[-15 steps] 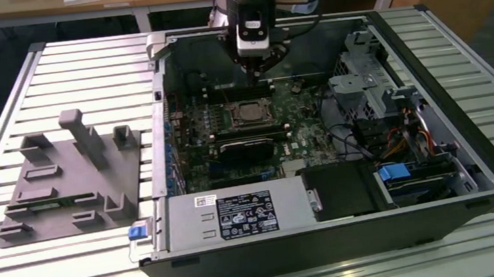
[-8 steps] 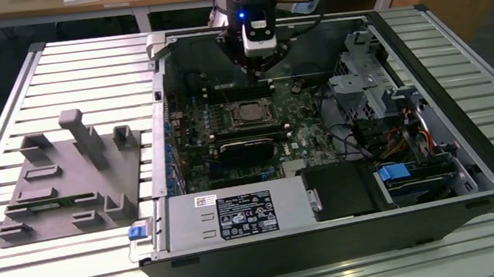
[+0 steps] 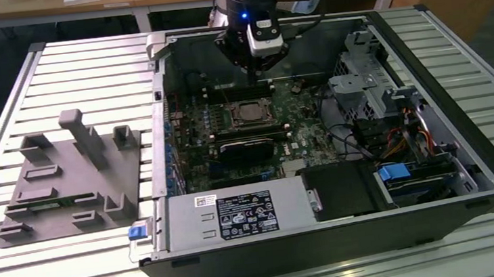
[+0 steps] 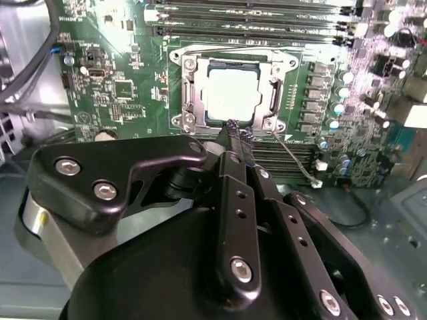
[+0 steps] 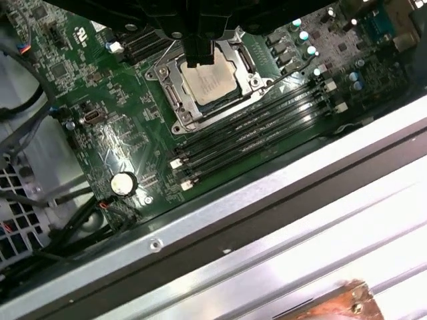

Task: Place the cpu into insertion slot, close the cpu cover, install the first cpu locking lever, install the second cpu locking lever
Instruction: 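Install the first cpu locking lever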

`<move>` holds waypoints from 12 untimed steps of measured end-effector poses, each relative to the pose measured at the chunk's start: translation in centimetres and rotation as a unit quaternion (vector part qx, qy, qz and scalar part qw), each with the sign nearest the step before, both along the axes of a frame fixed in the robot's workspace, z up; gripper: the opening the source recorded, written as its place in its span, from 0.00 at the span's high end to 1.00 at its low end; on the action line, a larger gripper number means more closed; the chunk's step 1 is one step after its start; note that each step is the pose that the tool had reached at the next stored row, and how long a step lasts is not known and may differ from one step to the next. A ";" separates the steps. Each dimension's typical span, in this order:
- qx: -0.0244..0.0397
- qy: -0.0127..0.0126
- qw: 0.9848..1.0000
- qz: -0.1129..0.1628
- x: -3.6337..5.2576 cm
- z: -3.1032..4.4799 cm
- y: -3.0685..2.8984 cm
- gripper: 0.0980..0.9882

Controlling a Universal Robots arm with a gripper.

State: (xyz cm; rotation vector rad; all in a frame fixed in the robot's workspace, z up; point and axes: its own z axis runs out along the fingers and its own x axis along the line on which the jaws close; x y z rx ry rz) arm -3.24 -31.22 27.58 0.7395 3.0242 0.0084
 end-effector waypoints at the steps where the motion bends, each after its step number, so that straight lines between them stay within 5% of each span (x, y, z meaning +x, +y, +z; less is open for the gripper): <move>1: 0.000 0.000 1.000 0.006 0.00 0.00 0.00 0.98; 12: 0.000 -0.001 0.998 0.067 0.00 -0.01 0.00 0.98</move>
